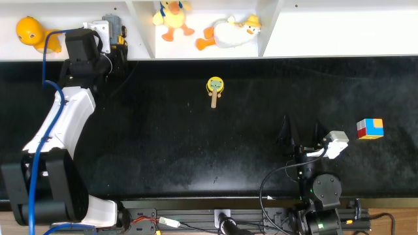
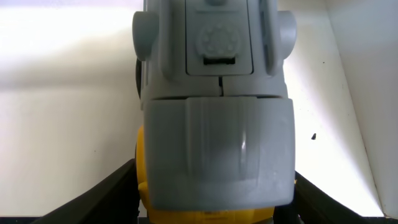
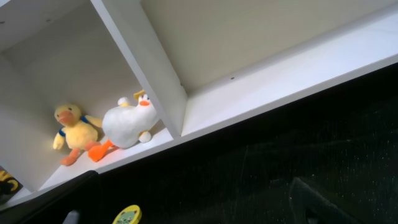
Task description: Store Toys
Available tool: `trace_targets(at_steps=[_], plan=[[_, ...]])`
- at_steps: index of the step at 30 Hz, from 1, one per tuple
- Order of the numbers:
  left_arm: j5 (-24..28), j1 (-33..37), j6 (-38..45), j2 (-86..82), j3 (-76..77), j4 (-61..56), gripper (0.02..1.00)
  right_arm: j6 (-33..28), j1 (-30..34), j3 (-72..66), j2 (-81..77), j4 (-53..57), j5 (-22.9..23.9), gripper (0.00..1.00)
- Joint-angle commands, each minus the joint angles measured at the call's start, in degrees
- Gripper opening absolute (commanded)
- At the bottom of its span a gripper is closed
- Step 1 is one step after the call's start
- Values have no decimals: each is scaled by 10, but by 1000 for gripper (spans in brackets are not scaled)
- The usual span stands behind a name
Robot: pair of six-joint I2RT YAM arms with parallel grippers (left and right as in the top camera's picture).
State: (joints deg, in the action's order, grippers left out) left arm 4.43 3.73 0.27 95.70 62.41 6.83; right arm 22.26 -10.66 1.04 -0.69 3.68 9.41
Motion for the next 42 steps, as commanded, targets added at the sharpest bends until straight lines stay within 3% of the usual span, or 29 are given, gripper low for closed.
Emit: trace_targets(at_steps=[1, 10, 12, 18, 28, 34, 42], plan=[[-3, -2, 12, 2, 18, -3, 649, 0, -5, -8, 4, -2, 3, 991], [-2, -2, 12, 3, 19, -3, 858, 0, -5, -8, 4, -2, 3, 996], [-2, -2, 12, 3, 19, -3, 1000, 0, -5, -8, 4, -2, 3, 998], [-1, -4, 12, -43, 34, 35, 998, 0, -5, -8, 4, -3, 3, 998], [-37, -44, 11, -267, 40, 278, 1000, 0, -5, -8, 4, -2, 3, 998], [-103, -126, -70, -426, 22, 454, 998, 0, -5, -8, 4, -2, 3, 996], [-156, -239, -155, -670, -83, 534, 998, 0, -5, -8, 4, -2, 3, 1000]])
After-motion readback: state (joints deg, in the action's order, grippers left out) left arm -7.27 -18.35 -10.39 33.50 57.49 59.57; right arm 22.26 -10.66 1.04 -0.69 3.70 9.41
